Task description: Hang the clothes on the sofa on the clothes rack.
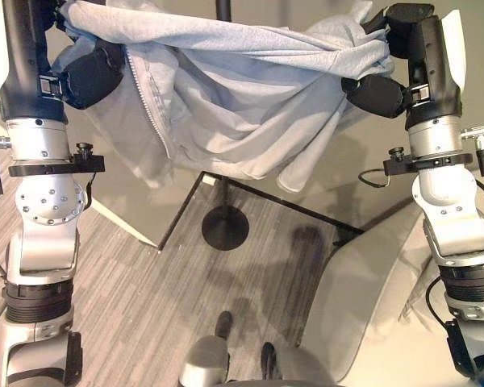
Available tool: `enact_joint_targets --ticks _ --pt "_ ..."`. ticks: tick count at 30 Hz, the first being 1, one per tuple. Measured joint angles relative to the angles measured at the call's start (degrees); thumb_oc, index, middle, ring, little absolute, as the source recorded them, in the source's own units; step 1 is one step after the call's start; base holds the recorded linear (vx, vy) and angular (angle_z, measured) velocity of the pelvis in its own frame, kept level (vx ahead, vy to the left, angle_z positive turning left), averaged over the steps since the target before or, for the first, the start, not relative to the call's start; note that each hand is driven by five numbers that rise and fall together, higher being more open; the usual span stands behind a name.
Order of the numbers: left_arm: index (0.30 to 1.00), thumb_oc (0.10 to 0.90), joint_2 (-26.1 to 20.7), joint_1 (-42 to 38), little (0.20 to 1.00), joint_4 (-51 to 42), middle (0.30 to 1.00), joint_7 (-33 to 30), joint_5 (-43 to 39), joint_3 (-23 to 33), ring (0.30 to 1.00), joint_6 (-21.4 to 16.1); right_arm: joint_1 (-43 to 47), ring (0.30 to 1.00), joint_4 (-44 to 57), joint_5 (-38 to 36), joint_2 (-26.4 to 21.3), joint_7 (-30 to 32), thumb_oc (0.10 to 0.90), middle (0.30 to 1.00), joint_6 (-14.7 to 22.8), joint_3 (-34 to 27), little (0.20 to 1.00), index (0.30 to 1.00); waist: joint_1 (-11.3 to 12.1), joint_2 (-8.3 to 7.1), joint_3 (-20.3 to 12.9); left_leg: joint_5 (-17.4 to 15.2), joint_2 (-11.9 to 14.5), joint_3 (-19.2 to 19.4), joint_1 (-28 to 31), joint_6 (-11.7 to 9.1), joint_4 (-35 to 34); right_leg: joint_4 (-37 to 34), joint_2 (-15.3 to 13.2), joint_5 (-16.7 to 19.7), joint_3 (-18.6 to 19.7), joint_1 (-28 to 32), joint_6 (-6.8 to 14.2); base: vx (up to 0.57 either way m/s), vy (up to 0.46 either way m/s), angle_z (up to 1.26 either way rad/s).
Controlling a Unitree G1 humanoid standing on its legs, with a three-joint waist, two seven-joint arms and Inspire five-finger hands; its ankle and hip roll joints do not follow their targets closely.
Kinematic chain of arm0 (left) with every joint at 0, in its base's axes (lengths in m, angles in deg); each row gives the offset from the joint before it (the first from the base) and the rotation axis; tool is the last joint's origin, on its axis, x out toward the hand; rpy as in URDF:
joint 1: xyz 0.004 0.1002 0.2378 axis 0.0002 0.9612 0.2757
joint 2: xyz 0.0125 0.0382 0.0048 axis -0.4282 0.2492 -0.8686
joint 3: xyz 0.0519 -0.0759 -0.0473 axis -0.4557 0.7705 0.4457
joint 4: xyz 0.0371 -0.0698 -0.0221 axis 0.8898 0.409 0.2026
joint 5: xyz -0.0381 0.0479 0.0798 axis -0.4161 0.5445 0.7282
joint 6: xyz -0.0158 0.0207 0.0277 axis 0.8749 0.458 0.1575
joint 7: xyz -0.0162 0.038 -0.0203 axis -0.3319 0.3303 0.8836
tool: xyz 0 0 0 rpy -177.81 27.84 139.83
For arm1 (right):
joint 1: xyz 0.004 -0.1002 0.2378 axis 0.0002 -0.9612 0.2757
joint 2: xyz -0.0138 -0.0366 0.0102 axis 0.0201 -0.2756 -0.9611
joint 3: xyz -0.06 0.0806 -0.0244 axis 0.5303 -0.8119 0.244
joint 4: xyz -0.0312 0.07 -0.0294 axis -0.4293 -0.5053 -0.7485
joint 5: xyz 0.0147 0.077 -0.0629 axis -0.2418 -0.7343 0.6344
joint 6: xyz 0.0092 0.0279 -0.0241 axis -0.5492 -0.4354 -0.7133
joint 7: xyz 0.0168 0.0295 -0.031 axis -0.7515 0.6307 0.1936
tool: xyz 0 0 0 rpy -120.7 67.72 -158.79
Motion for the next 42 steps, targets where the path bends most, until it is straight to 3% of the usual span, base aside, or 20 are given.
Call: enact_joint_targets --ticks 1,2,4,5,6,7,8,12,16,19,20,23,24,30,34,37,39,42 --pt "0.3 0.4 0.28 0.06 0.3 0.01 0.3 0.01 0.01 0.61 0.3 -0.12 -0.39 0.3 0.24 0.01 -0.27 -0.02 0.4 0.3 0.25 -0.21 0.3 0.3 -0.45 0.34 -0.02 -0.08 -0.46 0.26 -0.12 -0.06 -0.02 -13.5 -3.24 0.61 -1.81 1.31 1.7 0.08 -0.041 -0.16" --pt "0.3 0.4 0.24 -0.21 0.3 0.1 0.3 -0.01 0.1 0.8 0.3 -0.38 -0.56 0.3 0.02 0.06 -0.5 0.03 0.4 0.3 0.41 -0.22 0.3 0.3 -0.62 0.14 -0.02 -0.7 -0.72 -0.48 -0.21 0.16 0.0 -23.93 -3.6 1.52 -1.63 2.31 2.99 0.05 -0.103 -0.16" --pt "0.3 0.4 -0.39 -0.37 0.3 0.63 0.3 -0.08 0.21 0.72 0.3 -0.92 -0.87 0.3 -0.62 0.77 -0.61 -0.03 0.4 0.3 1.02 0.13 0.3 0.3 -0.87 -0.68 0.16 -0.57 -0.26 -1.15 -0.6 -0.24 -0.08 -40.5 -3.3 4.11 -0.09 5.51 5.41 -0.02 -0.098 0.29" --pt "0.3 0.4 -0.91 -0.01 0.3 0.65 0.3 0.92 0.19 0.56 0.3 -0.16 -0.85 0.3 -0.9 0.78 -0.54 -0.17 0.4 0.3 0.71 0.0 0.3 0.3 -1.42 -1.6 0.03 -0.75 -0.87 -2.17 -0.23 -0.53 -0.09 -41.88 -3.59 6.67 -0.14 7.03 5.21 0.02 -0.131 0.77" --pt "0.3 0.4 -0.57 -0.06 0.3 0.56 0.3 1.0 0.18 0.36 0.3 -0.17 -0.74 0.3 -0.99 0.75 0.39 -0.12 0.4 0.3 0.77 -0.35 0.3 0.3 -0.96 -3.07 -0.27 -1.47 -1.59 -3.52 0.62 -1.67 -0.1 -42.01 -3.44 10.92 -0.16 10.16 3.83 0.03 -0.149 0.48" --pt "0.3 0.4 0.68 0.33 0.3 -0.43 0.3 0.97 0.18 1.39 0.3 -0.39 -0.15 0.3 -1.44 0.75 0.69 -0.3 0.4 0.3 0.97 -0.23 0.3 0.3 1.66 -4.63 -0.82 -2.68 -1.52 -3.29 1.24 -3.15 -0.05 -43.38 -3.22 13.46 -1.1 12.1 4.82 0.04 -0.152 0.36" --pt "0.3 0.4 3.84 1.23 0.3 -2.98 0.3 0.98 0.17 2.72 0.3 -0.58 -0.09 0.3 -1.92 0.65 0.91 -0.33 0.4 0.3 1.69 -0.28 0.3 0.3 1.86 -4.62 -0.86 -3.23 0.93 -3.21 1.39 -4.16 -0.04 -43.39 -1.0 13.43 -2.17 12.89 4.53 0.05 -0.141 0.14" --pt "0.3 0.4 4.35 2.91 0.3 -3.45 0.3 0.89 -0.11 3.82 0.3 -1.28 -0.55 0.3 0.41 0.37 0.91 -0.9 0.4 0.3 1.95 -1.57 0.3 0.3 1.52 -4.8 -0.99 -3.68 4.42 -3.88 1.46 -6.71 -1.03 -43.38 2.04 12.05 -3.72 13.32 2.27 0.05 -0.115 0.19" --pt "0.3 0.4 4.37 3.05 0.3 -3.79 0.3 0.9 -0.36 3.92 0.3 -1.94 -0.86 0.3 1.51 -0.33 2.06 -1.36 0.4 0.3 2.1 -3.52 0.3 0.3 0.78 -4.81 -1.09 -3.5 4.51 -4.54 1.45 -7.0 -1.03 -43.38 2.0 11.91 -4.38 13.82 2.06 0.04 -0.064 0.1" --pt "0.3 0.4 4.79 4.78 0.3 -5.64 0.3 1.04 -0.97 4.52 0.3 -2.85 -3.11 0.3 4.18 -1.95 9.12 -1.46 0.4 0.3 2.59 -6.76 0.3 0.3 0.43 -5.15 -1.89 -3.46 4.59 -4.87 1.34 -7.06 -1.05 -43.38 2.01 11.73 -4.85 13.88 1.82 0.04 -0.038 0.09" --pt "0.3 0.4 7.49 6.85 0.3 -7.62 0.3 1.26 -3.06 5.09 0.3 -4.11 -5.18 0.3 5.17 -2.44 10.55 -1.95 0.4 0.3 3.28 -7.84 0.3 0.3 0.46 -5.08 -2.4 -3.44 4.45 -5.02 1.29 -7.08 -1.08 -43.39 1.83 11.67 -5.03 13.91 1.74 0.04 -0.023 0.05" --pt "0.3 0.4 9.6 8.07 0.3 -8.53 0.3 1.98 -4.93 5.15 0.3 -4.2 -6.96 0.3 6.71 -4.69 14.74 -2.5 0.4 0.3 3.22 -8.82 0.3 0.3 0.52 -4.98 -3.19 -3.44 4.37 -5.17 1.17 -7.1 -1.11 -43.38 1.72 11.59 -5.19 13.93 1.67 0.06 -0.033 0.05" --pt "0.3 0.4 12.23 9.87 0.3 -10.47 0.3 2.83 -7.91 5.99 0.3 -4.28 -8.66 0.3 9.36 -7.3 18.79 -3.06 0.4 0.3 3.29 -9.61 0.3 0.3 0.3 -4.62 -3.71 -3.51 4.39 -5.28 1.12 -7.21 -1.16 -43.39 1.7 11.56 -5.39 13.92 1.63 0.06 -0.028 0.05" --pt "0.3 0.4 18.35 9.72 0.3 -13.63 0.3 3.95 -14.97 7.78 0.3 -6.21 -8.84 0.3 13.02 -10.85 20.25 -3.68 0.4 0.3 4.33 -11.1 0.3 0.3 0.18 -2.96 -5.08 -3.73 4.45 -5.69 0.55 -7.56 -1.09 -43.39 1.62 11.45 -6.09 13.8 1.5 0.04 -0.014 0.07" --pt "0.3 0.4 18.18 8.53 0.3 -13.51 0.3 3.75 -16.03 8.47 0.3 -7.17 -6.02 0.3 12.86 -10.5 15.0 -3.37 0.4 0.3 4.46 -11.52 0.3 0.3 0.05 -1.56 -6.79 -3.51 4.54 -5.84 0.45 -7.32 -1.07 -43.39 1.66 11.33 -6.34 13.76 1.38 0.01 -0.012 0.01" --pt "0.3 0.4 15.52 6.5 0.3 -12.12 0.3 3.23 -15.95 8.9 0.3 -8.1 -1.51 0.3 9.87 -10.23 9.34 -2.52 0.4 0.3 5.56 -11.39 0.3 0.3 -0.18 -1.44 -7.04 -3.46 4.56 -5.84 0.44 -7.39 -1.0 -43.39 1.7 11.33 -6.35 13.76 1.38 0.01 -0.003 0.0" --pt "0.3 0.4 11.83 4.37 0.3 -9.25 0.3 3.19 -15.65 8.78 0.3 -8.36 2.22 0.3 5.59 -10.11 4.86 -2.38 0.4 0.3 6.04 -10.21 0.3 0.3 -0.32 -1.52 -8.0 -3.41 4.65 -5.84 0.43 -7.46 -1.02 -43.39 1.77 11.34 -6.39 13.75 1.38 0.0 0.0 0.0" --pt "0.3 0.4 -0.91 0.33 0.3 2.79 0.3 1.08 -12.69 6.36 0.3 -10.28 10.67 0.3 -5.9 -10.05 -3.95 -1.51 0.4 0.3 7.49 -1.64 0.3 0.3 -1.15 -1.83 -9.79 -3.22 4.71 -5.83 0.49 -7.68 -0.93 -43.39 1.85 11.4 -6.42 13.77 1.41 0.0 0.0 0.0"
